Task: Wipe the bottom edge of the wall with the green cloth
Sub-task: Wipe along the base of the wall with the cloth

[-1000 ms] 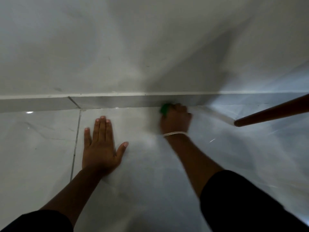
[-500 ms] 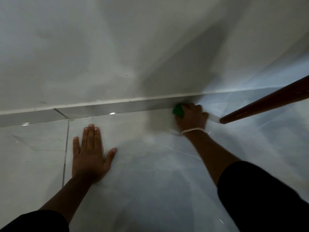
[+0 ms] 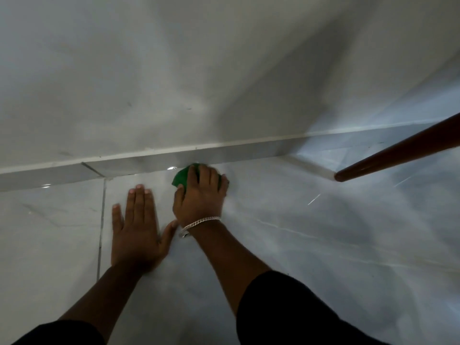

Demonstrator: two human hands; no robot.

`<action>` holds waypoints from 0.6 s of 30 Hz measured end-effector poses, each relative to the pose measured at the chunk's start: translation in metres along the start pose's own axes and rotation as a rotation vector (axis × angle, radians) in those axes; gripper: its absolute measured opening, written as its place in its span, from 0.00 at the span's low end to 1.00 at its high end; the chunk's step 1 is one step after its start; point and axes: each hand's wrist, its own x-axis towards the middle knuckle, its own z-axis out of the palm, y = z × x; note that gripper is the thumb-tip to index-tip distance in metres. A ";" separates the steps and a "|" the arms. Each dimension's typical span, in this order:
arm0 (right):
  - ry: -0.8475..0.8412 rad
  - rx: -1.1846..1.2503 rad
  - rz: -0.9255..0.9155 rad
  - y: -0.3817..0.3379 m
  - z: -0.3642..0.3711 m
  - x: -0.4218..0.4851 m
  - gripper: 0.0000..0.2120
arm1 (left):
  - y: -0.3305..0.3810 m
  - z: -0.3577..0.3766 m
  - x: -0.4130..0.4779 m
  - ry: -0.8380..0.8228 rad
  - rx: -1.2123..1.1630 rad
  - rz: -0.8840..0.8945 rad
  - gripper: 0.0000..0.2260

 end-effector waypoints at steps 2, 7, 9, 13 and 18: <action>-0.009 -0.045 -0.104 0.028 -0.003 0.008 0.25 | 0.000 -0.002 -0.002 -0.009 -0.010 -0.004 0.43; 0.069 -0.150 -0.080 0.116 -0.033 0.026 0.22 | 0.001 -0.007 -0.004 -0.005 -0.014 0.007 0.42; 0.093 -0.232 0.031 0.150 -0.049 0.027 0.23 | 0.000 -0.007 -0.004 -0.012 -0.011 0.001 0.42; 0.051 -0.262 0.391 0.176 -0.070 0.040 0.26 | 0.001 -0.005 -0.003 -0.004 -0.010 0.005 0.42; 0.044 -0.179 0.514 0.103 -0.043 0.038 0.27 | 0.000 -0.002 -0.003 0.016 -0.027 0.007 0.42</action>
